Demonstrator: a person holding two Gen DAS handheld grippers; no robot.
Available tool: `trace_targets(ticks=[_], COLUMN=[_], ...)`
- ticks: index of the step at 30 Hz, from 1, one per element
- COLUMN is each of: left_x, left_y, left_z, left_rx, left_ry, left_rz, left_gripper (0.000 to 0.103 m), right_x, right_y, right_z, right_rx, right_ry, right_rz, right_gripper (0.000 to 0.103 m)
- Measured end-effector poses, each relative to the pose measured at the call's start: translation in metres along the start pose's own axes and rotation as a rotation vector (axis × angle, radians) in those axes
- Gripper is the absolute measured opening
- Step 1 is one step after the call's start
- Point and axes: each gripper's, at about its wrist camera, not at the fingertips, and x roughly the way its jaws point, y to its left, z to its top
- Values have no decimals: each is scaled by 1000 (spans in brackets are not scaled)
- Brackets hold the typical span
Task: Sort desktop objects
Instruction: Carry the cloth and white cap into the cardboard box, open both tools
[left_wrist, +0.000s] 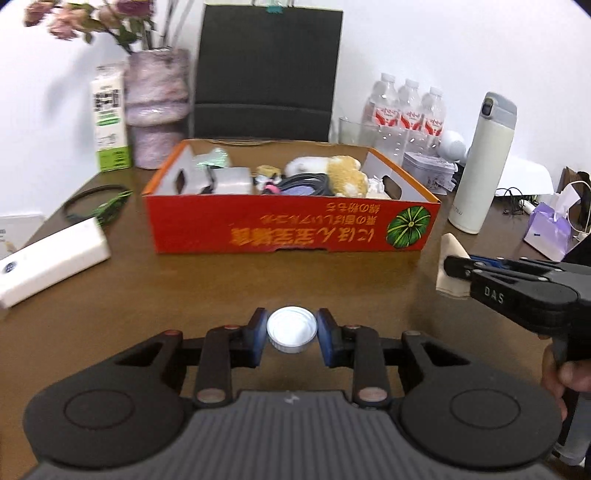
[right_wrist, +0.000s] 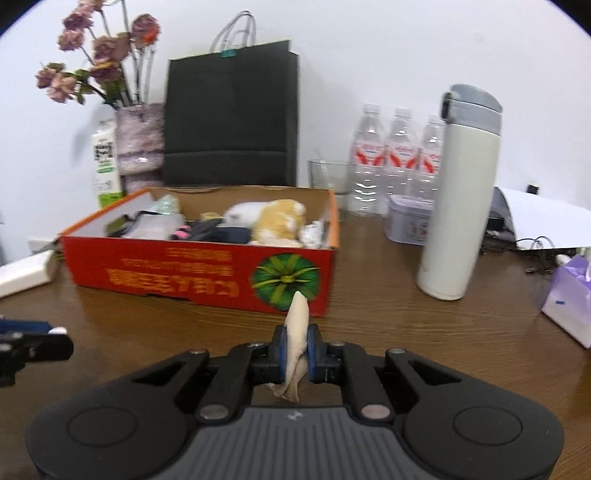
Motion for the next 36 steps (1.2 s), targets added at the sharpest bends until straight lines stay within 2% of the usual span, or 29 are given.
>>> trace_targets(ticks=[5,10,13,17,20,24,28,32,36], left_x=[-44,-84,-105,-131,-146,-149,-136,-120,-88], left_y=[5,2,2,2,4,5,12,22,25], left_z=[-20,-49,-68,-94,-101,-94,-79,-46,-1], left_rx=[-4,40,19,22,28,34,17,-3,0], left_ry=[-21,-53,-55,-64,-85,-118,-113,-138,-168], left_rz=[-2,18,-6,17,14,19,10,-3,-1], left_gripper=[29,29,29,29,29,29,29,29,29], right_x=[-49,-103,-133,-175,-199,-210,-194,-174,-138], right_y=[29,48,54,58,57,55,53,46,42], right_z=[-18,-51,-67,-83,-87,-79,-67,-42,0], right_rx=[17,11,-8,-44,-51,-23,-4,0,-22], right_ry=[-24,3,12,-22,-50,-91,-90,-97,-110], right_rz=[69,146,158,169,178,194,186,173,177], right_gripper=[10,10,10,10,10,10,10,10,10])
